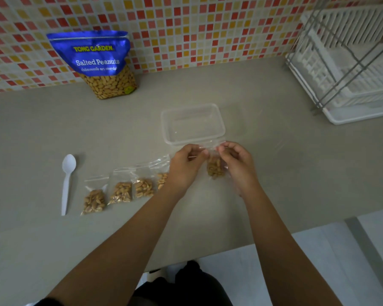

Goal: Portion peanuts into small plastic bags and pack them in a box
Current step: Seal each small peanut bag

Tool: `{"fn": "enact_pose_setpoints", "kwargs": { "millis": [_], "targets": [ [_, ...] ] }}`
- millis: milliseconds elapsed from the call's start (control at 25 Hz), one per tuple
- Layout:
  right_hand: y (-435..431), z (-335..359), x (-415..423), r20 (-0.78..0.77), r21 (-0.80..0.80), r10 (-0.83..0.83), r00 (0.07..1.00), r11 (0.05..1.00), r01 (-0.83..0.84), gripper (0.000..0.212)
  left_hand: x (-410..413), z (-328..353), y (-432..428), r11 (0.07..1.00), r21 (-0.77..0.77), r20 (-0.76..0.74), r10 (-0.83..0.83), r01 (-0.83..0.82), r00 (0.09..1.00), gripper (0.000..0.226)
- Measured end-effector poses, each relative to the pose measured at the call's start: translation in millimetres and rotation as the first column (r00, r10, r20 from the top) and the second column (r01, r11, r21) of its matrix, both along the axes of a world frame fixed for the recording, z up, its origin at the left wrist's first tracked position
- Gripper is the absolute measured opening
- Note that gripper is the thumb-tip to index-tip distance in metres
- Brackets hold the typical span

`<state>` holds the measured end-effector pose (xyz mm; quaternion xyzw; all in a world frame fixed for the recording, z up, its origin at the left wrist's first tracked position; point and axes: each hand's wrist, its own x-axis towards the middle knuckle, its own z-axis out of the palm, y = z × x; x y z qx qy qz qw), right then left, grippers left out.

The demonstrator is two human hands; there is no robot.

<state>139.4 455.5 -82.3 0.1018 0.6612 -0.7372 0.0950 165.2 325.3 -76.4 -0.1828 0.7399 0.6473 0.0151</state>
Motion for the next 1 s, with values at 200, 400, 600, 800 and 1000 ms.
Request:
{"fn": "enact_pose_setpoints", "kwargs": {
  "millis": [200,400,600,800,1000],
  "targets": [
    [-25.2,28.1,9.3,-0.056,-0.030,0.015,0.998,0.999,-0.017,0.007,14.0,35.1,-36.5,0.996,0.040,-0.089,-0.072,0.076,0.993,0.011],
    [-43.4,85.7,7.6,-0.247,0.095,0.159,0.956,0.986,-0.139,0.014,22.2,95.2,-77.3,0.983,-0.075,-0.180,-0.179,0.168,0.967,0.011],
    [-64.3,150.8,5.3,-0.340,0.176,0.326,0.882,0.943,-0.281,0.011,29.5,158.6,-113.5,0.961,-0.208,-0.257,-0.233,0.182,0.938,0.007],
    [-86.4,181.3,16.3,-0.488,0.364,0.369,0.791,0.910,-0.199,0.014,35.4,200.3,-125.8,0.674,-0.736,-0.333,-0.444,0.064,0.832,0.009],
    [-85.9,184.1,29.2,-0.532,0.484,0.404,0.744,0.866,-0.124,0.011,41.3,214.0,-118.0,0.490,-0.872,-0.314,-0.536,-0.015,0.784,0.013]
  ]
}}
